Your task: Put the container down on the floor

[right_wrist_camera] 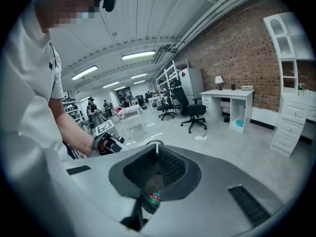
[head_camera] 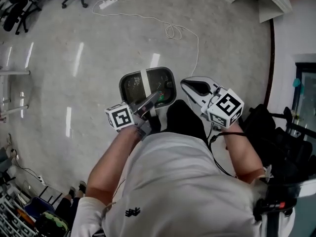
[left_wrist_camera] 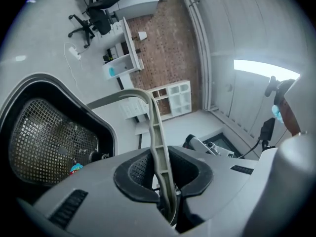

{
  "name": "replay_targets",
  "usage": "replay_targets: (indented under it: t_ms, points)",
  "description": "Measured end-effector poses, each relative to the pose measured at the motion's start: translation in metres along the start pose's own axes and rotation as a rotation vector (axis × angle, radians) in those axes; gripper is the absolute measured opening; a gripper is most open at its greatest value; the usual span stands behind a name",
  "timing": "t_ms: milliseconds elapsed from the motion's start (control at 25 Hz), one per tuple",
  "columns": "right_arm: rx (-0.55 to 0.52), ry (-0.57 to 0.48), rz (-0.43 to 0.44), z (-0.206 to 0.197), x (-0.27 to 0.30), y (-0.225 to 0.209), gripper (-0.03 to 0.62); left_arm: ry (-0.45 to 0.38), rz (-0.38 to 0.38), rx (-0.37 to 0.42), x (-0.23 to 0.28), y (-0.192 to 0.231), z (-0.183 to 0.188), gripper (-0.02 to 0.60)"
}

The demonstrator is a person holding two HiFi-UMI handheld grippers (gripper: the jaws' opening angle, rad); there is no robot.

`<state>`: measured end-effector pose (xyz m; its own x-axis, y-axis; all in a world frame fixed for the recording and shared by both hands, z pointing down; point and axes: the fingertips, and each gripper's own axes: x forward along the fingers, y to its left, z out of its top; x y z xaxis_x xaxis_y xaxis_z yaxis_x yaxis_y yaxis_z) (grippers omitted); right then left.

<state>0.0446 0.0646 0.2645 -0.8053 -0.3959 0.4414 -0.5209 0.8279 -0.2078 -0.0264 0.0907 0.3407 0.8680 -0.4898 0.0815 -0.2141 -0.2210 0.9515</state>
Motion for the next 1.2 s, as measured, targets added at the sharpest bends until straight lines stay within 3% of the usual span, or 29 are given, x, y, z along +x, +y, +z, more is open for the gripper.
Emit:
replay_targets:
  t_ms: [280,640,800,1200]
  points:
    - [0.025,0.026,0.076,0.005,0.056,-0.073,0.024,-0.043,0.049,-0.024,0.036,0.071,0.072,0.060]
    - [0.058,0.072,0.171,0.005,0.148,-0.216,0.023,-0.086,0.103,-0.034,0.103,0.184,0.176,0.060]
    - [0.025,0.123,0.188,-0.024,0.175,-0.263,0.024,-0.096,0.113,-0.046,0.135,0.239,0.201,0.058]
    - [0.127,0.203,0.182,-0.128,0.241,-0.364,0.024,-0.062,0.112,-0.048,0.210,0.400,0.227,0.058]
